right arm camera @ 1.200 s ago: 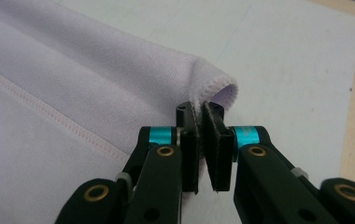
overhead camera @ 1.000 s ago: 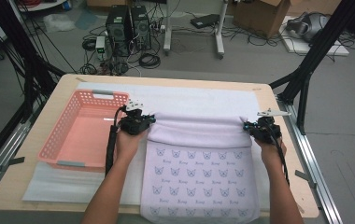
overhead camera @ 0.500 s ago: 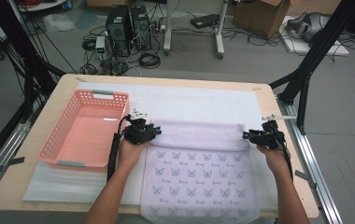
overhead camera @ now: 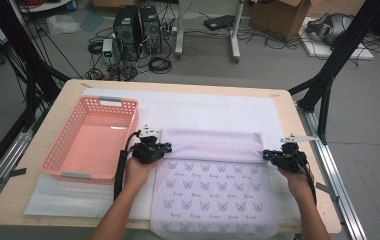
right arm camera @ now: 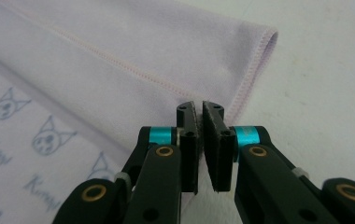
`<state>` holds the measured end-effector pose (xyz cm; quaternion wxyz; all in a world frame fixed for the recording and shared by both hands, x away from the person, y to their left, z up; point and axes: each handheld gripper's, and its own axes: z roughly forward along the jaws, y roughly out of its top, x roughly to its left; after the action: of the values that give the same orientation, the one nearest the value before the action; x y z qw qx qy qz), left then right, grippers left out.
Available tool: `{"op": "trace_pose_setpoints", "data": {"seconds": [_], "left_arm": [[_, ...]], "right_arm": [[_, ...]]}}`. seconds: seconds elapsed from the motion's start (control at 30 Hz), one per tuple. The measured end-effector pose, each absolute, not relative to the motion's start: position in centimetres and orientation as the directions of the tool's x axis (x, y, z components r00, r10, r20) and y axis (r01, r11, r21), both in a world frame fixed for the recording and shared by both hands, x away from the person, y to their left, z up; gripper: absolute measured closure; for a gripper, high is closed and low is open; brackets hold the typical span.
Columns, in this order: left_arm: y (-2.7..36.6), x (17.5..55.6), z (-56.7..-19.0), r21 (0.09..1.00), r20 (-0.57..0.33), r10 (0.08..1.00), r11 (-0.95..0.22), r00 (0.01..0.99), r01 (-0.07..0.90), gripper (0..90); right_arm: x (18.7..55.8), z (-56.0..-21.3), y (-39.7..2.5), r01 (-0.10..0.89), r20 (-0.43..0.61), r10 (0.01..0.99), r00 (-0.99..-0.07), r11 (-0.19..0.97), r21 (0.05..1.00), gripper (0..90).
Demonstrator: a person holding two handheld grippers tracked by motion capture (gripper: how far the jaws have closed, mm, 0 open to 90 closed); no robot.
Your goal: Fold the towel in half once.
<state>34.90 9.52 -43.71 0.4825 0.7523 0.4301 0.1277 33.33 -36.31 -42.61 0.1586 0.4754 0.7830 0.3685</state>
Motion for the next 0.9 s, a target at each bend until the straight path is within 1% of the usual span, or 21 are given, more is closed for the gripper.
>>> {"op": "trace_pose_setpoints", "data": {"seconds": [0.13,0.33,0.37,0.43,0.53,0.57,0.6,0.63,0.73,0.83,0.9], "left_arm": [[10.4,32.9,-43.4,0.855,-0.227,0.749,-0.153,0.622,0.495,85.0],[11.2,29.6,-43.7,0.878,-0.214,0.709,-0.162,0.672,0.451,85.2],[11.3,29.0,-43.8,0.881,-0.211,0.708,-0.161,0.674,0.444,85.2],[11.5,27.9,-43.8,0.895,-0.201,0.711,-0.146,0.674,0.421,84.8],[11.4,27.3,-43.7,0.901,-0.168,0.711,-0.17,0.682,0.399,84.1],[11.3,27.2,-43.6,0.903,-0.17,0.714,-0.163,0.679,0.397,83.7],[11.3,27.3,-43.6,0.904,-0.17,0.72,-0.158,0.673,0.397,83.4],[11.2,27.4,-43.7,0.902,-0.171,0.724,-0.158,0.669,0.401,82.6],[11.1,27.7,-43.9,0.896,-0.176,0.732,-0.156,0.658,0.415,81.9],[11.1,28.0,-44.2,0.892,-0.181,0.732,-0.16,0.657,0.424,81.9],[11.0,28.1,-44.4,0.888,-0.186,0.732,-0.16,0.655,0.431,81.9]], "right_arm": [[31.0,-42.6,-37.0,0.608,0.11,0.859,-0.501,0.258,0.751,85.1],[27.0,-43.4,-37.2,0.572,0.087,0.844,-0.529,0.279,0.771,85.8],[26.3,-43.4,-37.3,0.568,0.085,0.844,-0.53,0.278,0.774,89.4],[25.0,-43.3,-37.6,0.556,0.093,0.845,-0.527,0.26,0.789,89.4],[23.9,-42.8,-37.7,0.546,0.089,0.847,-0.524,0.254,0.798,88.7],[23.7,-42.7,-37.8,0.541,0.089,0.849,-0.521,0.247,0.804,81.1],[23.7,-42.6,-37.9,0.544,0.108,0.858,-0.502,0.216,0.811,69.8],[23.9,-42.6,-37.9,0.548,0.145,0.862,-0.485,0.17,0.819,65.5],[24.8,-42.7,-37.2,0.55,0.153,0.867,-0.474,0.156,0.82,56.3],[26.2,-43.2,-35.8,0.56,0.133,0.853,-0.505,0.206,0.803,56.4],[27.3,-43.9,-34.6,0.558,0.06,0.835,-0.546,0.309,0.77,62.1]]}}
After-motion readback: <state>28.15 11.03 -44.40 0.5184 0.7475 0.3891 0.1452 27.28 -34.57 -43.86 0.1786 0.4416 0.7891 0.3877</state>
